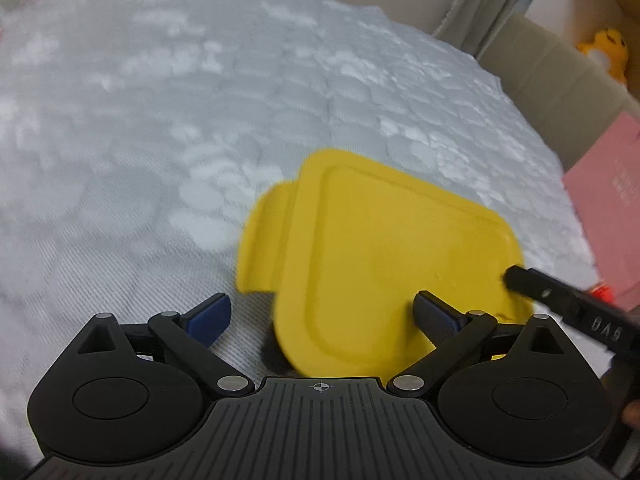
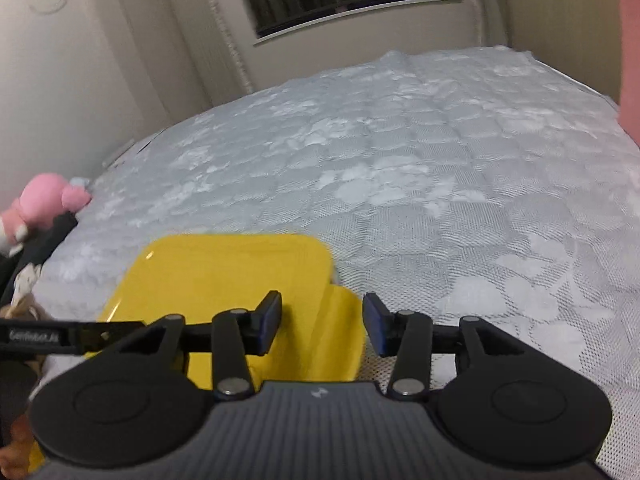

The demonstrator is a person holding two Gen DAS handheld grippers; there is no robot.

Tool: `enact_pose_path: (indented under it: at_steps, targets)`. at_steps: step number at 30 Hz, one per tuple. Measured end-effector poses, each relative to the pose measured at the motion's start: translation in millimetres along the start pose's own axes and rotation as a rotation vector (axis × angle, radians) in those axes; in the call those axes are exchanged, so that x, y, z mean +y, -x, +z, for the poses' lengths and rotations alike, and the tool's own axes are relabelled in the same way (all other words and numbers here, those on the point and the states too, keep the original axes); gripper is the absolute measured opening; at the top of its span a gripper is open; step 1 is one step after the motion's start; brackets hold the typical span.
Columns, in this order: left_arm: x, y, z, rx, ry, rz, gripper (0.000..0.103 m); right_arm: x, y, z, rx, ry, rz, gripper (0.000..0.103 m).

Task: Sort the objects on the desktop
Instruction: 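Lower the yellow lid onto the container rim with the right gripper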

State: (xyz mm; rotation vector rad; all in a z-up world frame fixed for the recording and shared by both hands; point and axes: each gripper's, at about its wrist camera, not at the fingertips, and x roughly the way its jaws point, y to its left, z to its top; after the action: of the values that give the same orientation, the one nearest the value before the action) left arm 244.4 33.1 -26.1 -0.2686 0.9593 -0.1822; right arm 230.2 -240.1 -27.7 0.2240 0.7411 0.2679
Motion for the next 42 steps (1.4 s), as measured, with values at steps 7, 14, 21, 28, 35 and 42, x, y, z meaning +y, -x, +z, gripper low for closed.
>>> enact_pose_path:
  at_steps: [7, 14, 21, 28, 35, 42]
  targets:
    - [4, -6, 2, -0.035, 0.013, 0.001, 0.103, 2, -6, 0, -0.006, -0.006, -0.016, 0.051]
    - [9, 34, 2, -0.225, 0.085, -0.094, 0.102, -24, 33, -1, -0.111, -0.193, 0.073, 0.036]
    - [7, 35, 4, -0.208, 0.109, -0.252, 0.102, 4, 26, -1, -0.039, -0.18, 0.182, 0.003]
    - [-4, -4, -5, -0.072, 0.02, -0.045, 0.103, 24, -9, 1, 0.066, -0.168, 0.161, 0.001]
    - [-25, 34, -9, -0.255, -0.081, 0.03, 0.102, 29, -13, -1, 0.073, -0.111, 0.176, 0.0]
    - [-52, 58, -1, -0.255, -0.146, -0.164, 0.102, 31, -9, -4, 0.057, -0.113, 0.174, 0.0]
